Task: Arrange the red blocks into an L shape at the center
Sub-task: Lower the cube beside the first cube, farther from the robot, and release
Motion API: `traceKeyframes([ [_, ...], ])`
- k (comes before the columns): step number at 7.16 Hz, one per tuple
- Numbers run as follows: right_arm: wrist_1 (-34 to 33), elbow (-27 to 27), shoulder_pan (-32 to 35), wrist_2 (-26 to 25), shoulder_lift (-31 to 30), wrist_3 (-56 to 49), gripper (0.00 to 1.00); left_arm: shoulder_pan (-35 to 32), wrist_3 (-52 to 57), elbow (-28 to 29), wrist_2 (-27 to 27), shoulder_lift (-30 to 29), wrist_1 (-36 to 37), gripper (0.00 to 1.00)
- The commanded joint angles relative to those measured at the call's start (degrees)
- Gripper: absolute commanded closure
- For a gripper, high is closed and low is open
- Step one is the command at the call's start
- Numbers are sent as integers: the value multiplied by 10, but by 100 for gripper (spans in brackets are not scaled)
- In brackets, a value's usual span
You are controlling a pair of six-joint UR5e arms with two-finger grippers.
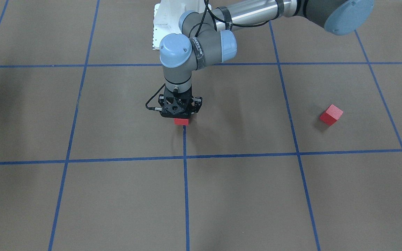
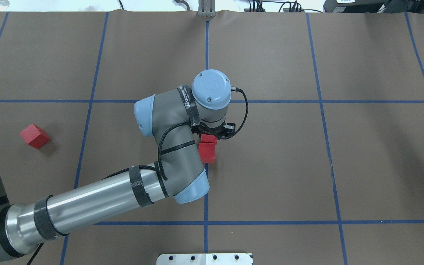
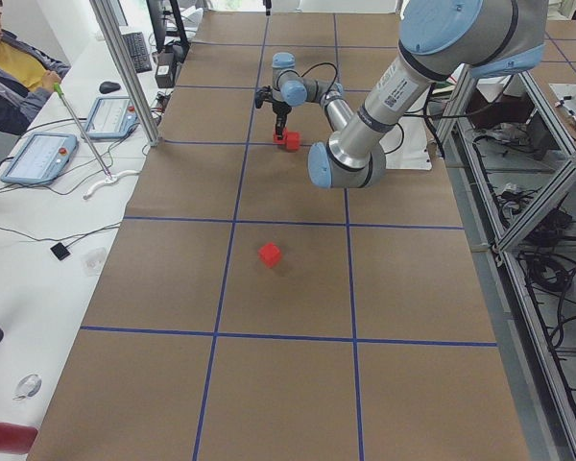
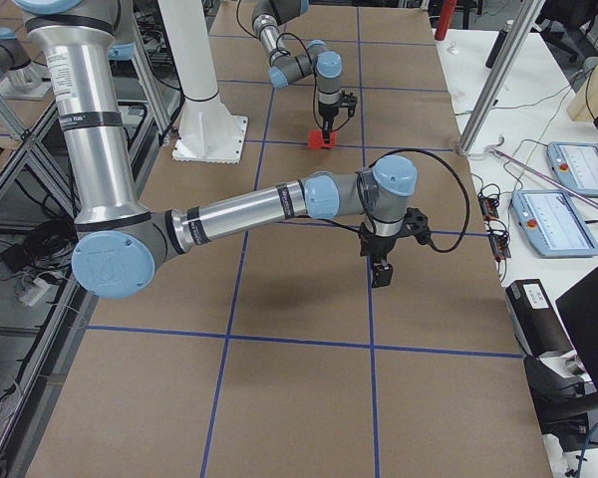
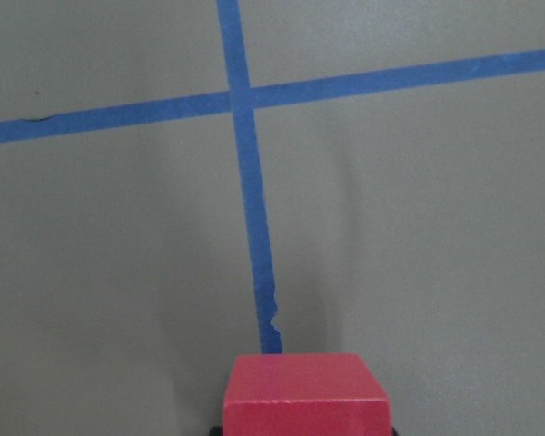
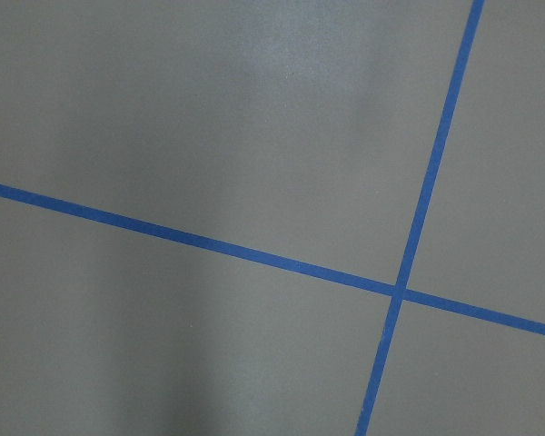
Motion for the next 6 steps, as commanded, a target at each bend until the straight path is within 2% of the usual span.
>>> traceKeyframes([
  [1,0,0,0,-1,0,0,0,0,-16,0,0,1,-1,97],
  [6,0,0,0,-1,0,0,0,1,-16,5,0,1,-2,92],
])
